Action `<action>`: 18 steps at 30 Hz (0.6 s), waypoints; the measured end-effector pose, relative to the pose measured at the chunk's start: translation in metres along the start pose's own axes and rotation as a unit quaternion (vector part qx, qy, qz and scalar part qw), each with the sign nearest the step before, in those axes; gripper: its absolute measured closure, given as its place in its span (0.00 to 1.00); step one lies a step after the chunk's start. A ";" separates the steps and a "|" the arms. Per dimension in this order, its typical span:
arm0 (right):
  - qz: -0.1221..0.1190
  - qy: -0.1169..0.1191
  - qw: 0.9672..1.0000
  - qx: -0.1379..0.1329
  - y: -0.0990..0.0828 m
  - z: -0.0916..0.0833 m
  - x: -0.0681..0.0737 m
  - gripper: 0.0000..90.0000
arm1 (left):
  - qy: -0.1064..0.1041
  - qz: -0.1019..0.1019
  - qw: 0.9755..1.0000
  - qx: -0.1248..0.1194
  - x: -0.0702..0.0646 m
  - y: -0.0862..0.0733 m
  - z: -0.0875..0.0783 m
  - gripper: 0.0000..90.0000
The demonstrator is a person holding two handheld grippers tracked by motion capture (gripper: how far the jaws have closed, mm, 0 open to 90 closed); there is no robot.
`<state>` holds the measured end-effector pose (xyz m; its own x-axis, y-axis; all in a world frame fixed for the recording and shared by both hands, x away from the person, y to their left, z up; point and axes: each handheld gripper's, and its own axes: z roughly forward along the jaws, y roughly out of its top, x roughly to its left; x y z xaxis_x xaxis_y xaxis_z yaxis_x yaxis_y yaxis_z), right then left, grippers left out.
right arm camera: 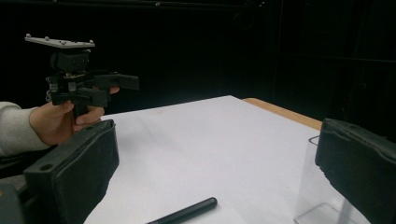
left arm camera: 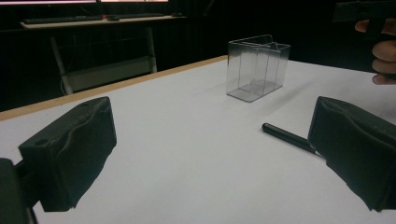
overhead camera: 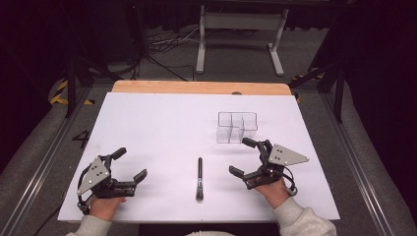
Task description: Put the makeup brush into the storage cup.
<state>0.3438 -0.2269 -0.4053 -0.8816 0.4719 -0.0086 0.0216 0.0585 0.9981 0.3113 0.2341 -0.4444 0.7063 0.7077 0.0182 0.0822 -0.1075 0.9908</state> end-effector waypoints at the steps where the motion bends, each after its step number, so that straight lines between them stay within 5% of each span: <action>1: 0.000 0.002 1.000 0.000 0.000 0.002 0.001 0.00 | -0.001 0.000 1.000 0.000 0.000 0.000 0.000 0.02; 8: -0.002 0.015 1.000 0.003 0.004 0.013 0.003 0.00 | -0.001 0.002 1.000 0.000 0.000 0.000 -0.001 0.02; 14: 0.005 0.048 0.998 0.029 0.009 0.021 0.000 0.00 | -0.002 0.002 1.000 0.002 -0.001 -0.001 -0.001 0.02; 18: -0.017 0.071 0.996 0.060 0.015 0.028 -0.001 0.02 | 0.001 0.001 1.000 0.003 -0.001 -0.001 -0.002 0.02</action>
<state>0.3582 -0.2016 -0.3917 -0.9401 0.3400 -0.0250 0.0392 0.1806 0.9828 0.3093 0.2349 -0.4453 0.7053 0.7086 0.0203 0.0845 -0.1126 0.9900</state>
